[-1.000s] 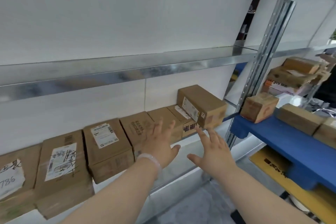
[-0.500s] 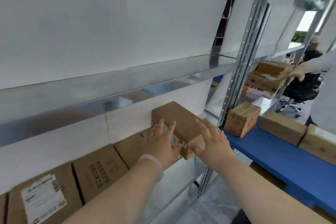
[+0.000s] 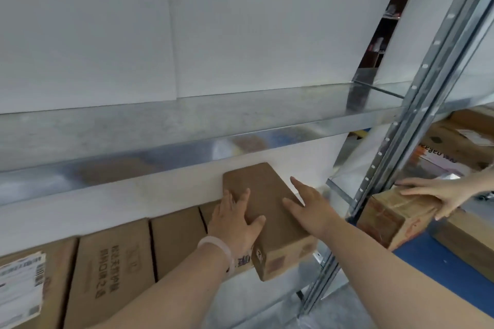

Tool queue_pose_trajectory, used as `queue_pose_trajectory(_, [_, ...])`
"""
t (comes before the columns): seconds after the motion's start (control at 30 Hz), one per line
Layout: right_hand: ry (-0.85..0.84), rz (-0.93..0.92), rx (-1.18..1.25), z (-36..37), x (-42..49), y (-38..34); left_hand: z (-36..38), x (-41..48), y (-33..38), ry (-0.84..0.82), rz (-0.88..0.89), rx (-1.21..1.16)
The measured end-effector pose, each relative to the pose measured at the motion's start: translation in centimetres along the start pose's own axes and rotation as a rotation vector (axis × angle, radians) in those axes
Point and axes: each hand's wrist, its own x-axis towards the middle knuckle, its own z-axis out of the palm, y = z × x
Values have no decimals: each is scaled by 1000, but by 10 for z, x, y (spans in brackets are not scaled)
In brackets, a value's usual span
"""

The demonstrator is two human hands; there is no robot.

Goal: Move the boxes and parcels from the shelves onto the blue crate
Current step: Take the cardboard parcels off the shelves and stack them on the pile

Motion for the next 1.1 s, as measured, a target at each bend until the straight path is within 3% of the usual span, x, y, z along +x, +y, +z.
queue_pose_trajectory(0.17, [-258, -66, 166, 1, 32, 7, 20, 8, 4, 10, -101, -412])
queue_pose_trajectory(0.27, [-386, -93, 146, -8, 43, 13, 28, 4, 8, 64, -152, -570])
queue_pose_trajectory(0.37, [-413, -147, 135, -11, 42, 15, 32, 1, 16, 106, -173, -676])
queue_pose_trajectory(0.73, [-309, -355, 88, -10, 14, -22, 4, -42, 18, 355, -132, -669])
queue_pose_trajectory(1.1, [-534, -650, 85, 100, -90, -155, -65, -209, -88, 675, -266, -600])
